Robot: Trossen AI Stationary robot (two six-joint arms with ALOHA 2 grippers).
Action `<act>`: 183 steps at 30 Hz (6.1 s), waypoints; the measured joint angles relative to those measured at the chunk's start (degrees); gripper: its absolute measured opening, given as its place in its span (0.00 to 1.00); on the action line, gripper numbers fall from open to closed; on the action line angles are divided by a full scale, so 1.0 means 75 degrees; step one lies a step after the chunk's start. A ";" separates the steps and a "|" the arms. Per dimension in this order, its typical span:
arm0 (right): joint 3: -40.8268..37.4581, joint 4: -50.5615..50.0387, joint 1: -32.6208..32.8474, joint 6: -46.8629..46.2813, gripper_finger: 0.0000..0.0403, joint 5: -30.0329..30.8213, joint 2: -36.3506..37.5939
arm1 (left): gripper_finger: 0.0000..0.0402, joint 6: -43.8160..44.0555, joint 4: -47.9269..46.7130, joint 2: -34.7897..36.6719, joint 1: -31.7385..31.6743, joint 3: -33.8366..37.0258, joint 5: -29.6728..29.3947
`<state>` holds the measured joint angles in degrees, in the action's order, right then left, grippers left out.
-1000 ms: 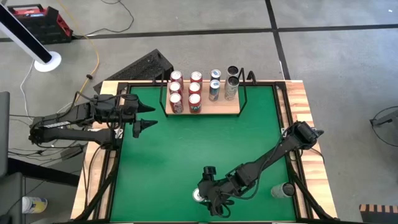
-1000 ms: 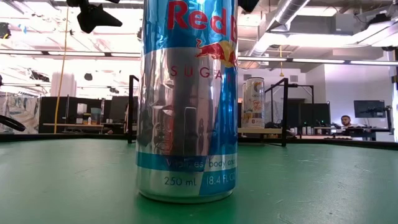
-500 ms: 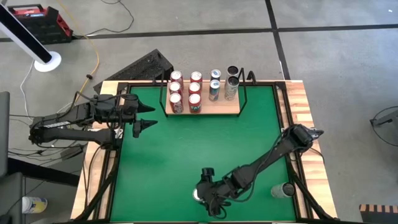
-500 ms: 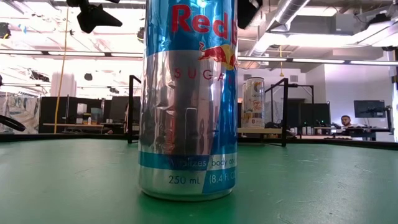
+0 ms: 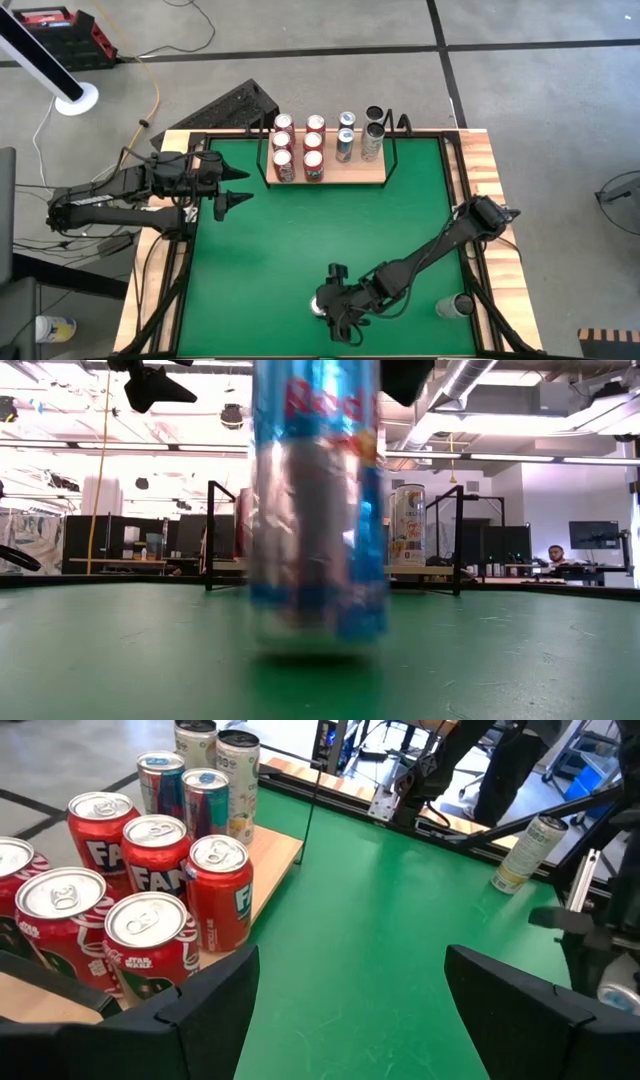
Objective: Place canned beverage on shelf
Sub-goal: Put the blue soda can on the shelf, then put the white soda can on the shelf
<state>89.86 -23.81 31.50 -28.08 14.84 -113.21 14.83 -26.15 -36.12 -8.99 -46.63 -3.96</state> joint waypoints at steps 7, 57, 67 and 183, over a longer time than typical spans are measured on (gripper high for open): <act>0.0026 -0.0747 -0.0238 0.0259 0.64 0.0186 0.1072 | 0.76 -0.0182 0.0000 -0.0003 0.0000 0.0000 -0.0211; -0.2532 -0.0119 -0.7498 0.4550 0.64 -0.2412 0.3066 | 0.76 -0.1958 0.1853 -0.0870 -0.3171 -0.0003 -0.0353; -0.2652 0.0090 -0.7521 0.4452 0.72 -0.2483 0.3069 | 0.76 -0.1955 0.2253 -0.1002 -0.3168 -0.0003 -0.0351; -0.0478 -0.8828 0.4553 -0.4785 0.77 -0.2216 0.3107 | 0.76 0.1312 0.2600 -0.1478 0.0134 0.0001 0.0214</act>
<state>86.28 -90.02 65.64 -63.97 -1.78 -89.91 24.67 -6.65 -47.20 -7.99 -46.62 -2.36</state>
